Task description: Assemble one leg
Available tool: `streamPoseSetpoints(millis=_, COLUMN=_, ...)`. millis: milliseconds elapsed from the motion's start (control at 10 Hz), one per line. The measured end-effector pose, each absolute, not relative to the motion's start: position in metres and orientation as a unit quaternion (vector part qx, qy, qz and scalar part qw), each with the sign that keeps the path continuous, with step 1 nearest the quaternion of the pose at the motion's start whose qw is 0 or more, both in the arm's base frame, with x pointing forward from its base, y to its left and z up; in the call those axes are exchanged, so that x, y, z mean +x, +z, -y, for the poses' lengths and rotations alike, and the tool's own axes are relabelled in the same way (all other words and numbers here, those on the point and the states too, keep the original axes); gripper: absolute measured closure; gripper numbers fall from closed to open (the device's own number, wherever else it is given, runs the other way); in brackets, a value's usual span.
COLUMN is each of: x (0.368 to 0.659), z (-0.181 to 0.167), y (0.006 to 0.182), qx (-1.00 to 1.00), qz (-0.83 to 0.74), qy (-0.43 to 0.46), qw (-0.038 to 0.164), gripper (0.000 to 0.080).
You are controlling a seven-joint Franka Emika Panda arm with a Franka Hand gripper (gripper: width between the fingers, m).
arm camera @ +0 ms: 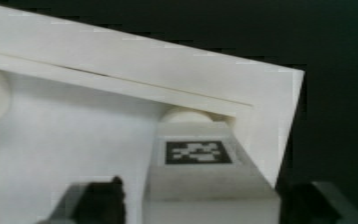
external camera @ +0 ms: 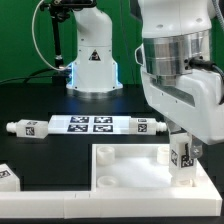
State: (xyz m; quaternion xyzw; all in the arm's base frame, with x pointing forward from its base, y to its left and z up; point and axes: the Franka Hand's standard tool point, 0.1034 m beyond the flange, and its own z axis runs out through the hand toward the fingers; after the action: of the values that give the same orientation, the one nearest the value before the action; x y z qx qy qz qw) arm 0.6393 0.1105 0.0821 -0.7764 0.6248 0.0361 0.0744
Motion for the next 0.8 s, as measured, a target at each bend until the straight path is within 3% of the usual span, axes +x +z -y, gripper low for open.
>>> streamPoseSetpoints(millis=100, x=0.639, z=-0.108, y=0.081, qx=-0.836, qz=-0.543, qy=0.025, qw=0.074, gripper=0.0236)
streamPoseSetpoints(millis=200, x=0.639, z=-0.109, y=0.081, qx=-0.891, qz=-0.449, qy=0.014, qw=0.069, gripper=0.0169)
streamPoseSetpoints(millis=700, x=0.633, z=-0.117, y=0.084, qx=-0.955, qz=-0.289, qy=-0.001, qw=0.061, gripper=0.0150)
streamPoseSetpoints(millis=800, x=0.634, z=-0.121, y=0.085, qx=-0.980, qz=-0.193, qy=-0.012, qw=0.046, gripper=0.0150)
